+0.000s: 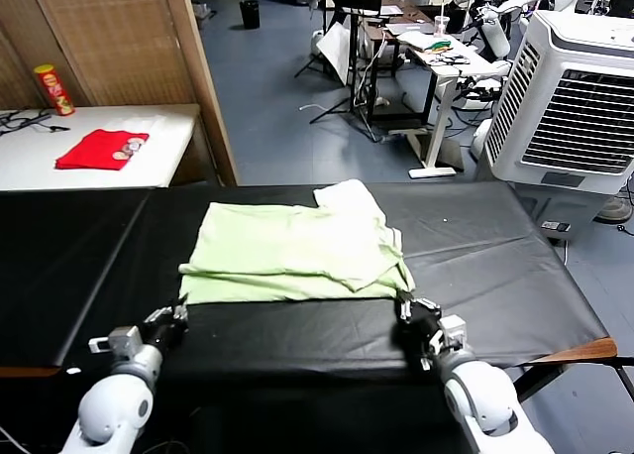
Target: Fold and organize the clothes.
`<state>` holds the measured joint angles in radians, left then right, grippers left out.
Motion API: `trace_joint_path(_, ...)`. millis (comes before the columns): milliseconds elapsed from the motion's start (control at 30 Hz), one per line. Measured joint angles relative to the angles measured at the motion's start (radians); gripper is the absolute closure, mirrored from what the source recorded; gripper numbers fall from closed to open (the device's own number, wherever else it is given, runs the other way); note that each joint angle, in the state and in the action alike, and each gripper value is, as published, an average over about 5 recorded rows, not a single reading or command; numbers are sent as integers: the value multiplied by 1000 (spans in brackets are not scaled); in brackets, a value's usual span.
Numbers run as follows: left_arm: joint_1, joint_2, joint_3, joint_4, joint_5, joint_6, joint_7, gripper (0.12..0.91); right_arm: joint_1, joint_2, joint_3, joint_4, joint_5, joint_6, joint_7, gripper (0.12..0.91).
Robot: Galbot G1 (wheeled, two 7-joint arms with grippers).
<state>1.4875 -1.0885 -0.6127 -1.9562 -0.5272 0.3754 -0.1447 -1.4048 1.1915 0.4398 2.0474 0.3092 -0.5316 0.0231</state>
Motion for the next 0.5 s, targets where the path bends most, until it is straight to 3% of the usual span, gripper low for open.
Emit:
trace_joint_path(167,97,19,-21,-91,8,8,-3,898,-109,-15,42,87,0,-18,-9,890)
trace_joint_path(233,137,21,-28,-124,11,14,-10,898,-148,-19,54,115,-2,-20,-17,844)
trace_joint_path(367,210,12,-43,-180,40,30,-22,860,-205,-26,69,157,-8,-24,-32,655)
trace_joint_path(500,263,-6,-59,-222,76,62,-40,662,-225,-43,85,199,1,-41,-41,421)
